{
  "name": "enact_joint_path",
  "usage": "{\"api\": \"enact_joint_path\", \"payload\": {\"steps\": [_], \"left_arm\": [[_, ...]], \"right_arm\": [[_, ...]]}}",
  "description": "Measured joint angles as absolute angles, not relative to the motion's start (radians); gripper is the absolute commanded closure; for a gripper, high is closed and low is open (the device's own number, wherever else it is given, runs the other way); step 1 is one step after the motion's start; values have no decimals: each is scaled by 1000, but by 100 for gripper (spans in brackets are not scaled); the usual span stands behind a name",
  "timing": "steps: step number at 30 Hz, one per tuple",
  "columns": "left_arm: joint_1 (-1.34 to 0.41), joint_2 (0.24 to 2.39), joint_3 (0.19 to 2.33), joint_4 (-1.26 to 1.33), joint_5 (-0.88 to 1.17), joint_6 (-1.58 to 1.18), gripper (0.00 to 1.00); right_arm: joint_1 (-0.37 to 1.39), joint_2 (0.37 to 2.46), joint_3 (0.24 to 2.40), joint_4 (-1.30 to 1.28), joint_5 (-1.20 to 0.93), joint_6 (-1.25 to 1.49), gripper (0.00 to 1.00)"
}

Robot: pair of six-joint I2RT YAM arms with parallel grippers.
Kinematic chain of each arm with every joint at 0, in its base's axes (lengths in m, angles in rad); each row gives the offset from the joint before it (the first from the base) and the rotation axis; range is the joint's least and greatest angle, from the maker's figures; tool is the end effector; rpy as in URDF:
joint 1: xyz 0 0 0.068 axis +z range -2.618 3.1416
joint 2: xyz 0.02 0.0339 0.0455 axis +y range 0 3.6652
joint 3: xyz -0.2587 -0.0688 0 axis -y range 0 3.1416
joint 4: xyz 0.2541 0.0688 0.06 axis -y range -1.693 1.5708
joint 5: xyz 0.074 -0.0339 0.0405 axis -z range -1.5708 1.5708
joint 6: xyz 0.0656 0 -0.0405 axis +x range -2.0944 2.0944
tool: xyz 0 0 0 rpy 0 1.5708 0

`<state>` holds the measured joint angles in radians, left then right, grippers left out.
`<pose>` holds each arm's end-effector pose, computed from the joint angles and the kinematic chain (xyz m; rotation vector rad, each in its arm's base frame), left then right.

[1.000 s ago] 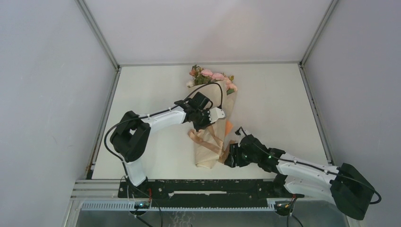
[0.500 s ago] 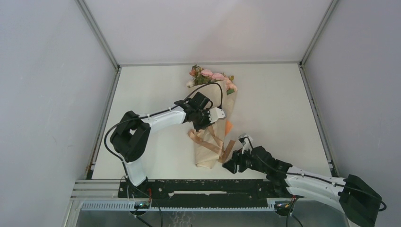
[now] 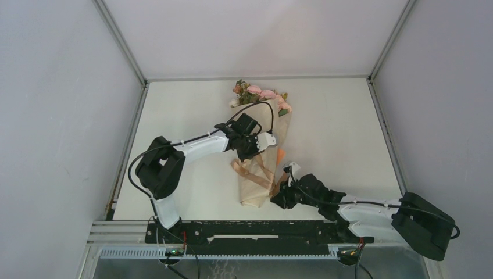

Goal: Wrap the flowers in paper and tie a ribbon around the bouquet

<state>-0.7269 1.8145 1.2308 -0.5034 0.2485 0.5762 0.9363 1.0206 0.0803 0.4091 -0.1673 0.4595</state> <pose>0.2818 -0.2722 0.1528 1.6741 2.0603 -0.3797 0.1113 0.1696 0.0939 -0.6388 2.1697 0.9760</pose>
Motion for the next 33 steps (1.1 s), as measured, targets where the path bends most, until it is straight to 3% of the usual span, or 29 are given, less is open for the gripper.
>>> {"api": "enact_joint_path", "payload": {"steps": [3, 11, 19, 26, 33], "left_arm": [[-727, 1814, 1231, -505, 247, 576, 100], [-727, 1817, 1231, -505, 247, 575, 100], [-726, 1833, 1232, -500, 249, 565, 100], [-715, 1834, 1232, -476, 246, 495, 100], [-703, 1839, 1232, -455, 246, 452, 100]], "right_arm": [[929, 1050, 128, 369, -164, 452, 100], [897, 864, 152, 126, -187, 460, 100], [826, 641, 330, -101, -286, 443, 100], [543, 900, 405, 138, -403, 575, 100], [519, 1219, 581, 220, -432, 628, 100]]}}
